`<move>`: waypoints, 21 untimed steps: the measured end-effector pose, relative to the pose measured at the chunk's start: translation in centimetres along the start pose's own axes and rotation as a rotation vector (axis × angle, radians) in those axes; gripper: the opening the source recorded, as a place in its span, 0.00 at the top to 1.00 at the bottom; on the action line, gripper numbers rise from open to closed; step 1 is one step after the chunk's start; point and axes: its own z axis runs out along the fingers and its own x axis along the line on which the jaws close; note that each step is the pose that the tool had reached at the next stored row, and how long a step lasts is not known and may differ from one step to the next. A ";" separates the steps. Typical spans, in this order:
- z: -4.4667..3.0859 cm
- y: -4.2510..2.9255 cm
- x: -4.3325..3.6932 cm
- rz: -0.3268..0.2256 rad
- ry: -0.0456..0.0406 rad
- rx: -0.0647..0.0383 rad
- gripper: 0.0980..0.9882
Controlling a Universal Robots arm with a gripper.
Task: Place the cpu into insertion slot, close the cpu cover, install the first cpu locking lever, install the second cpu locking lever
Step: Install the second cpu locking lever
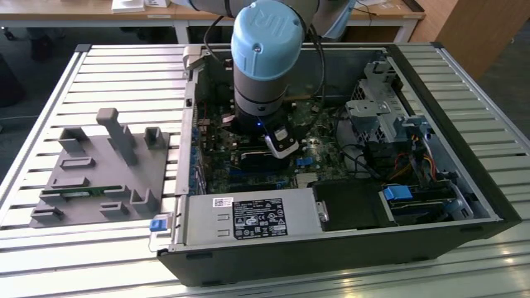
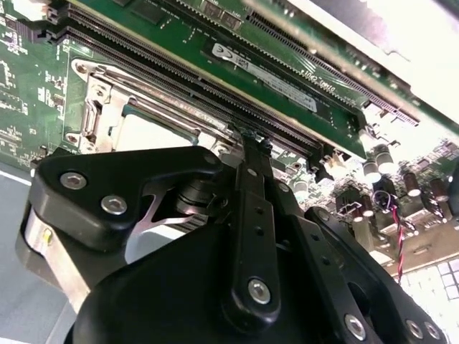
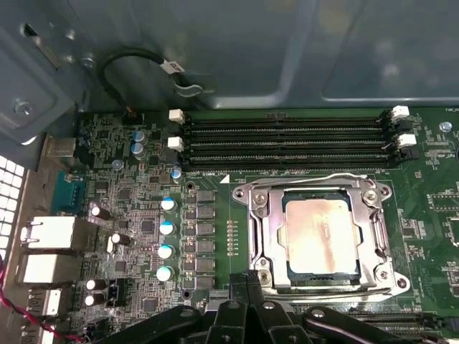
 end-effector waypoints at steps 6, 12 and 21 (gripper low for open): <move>0.13 -0.02 0.00 0.000 0.0003 -0.001 0.99; -0.42 0.18 0.01 0.000 0.0001 -0.002 0.99; -1.60 0.60 0.04 0.000 0.0002 -0.001 0.99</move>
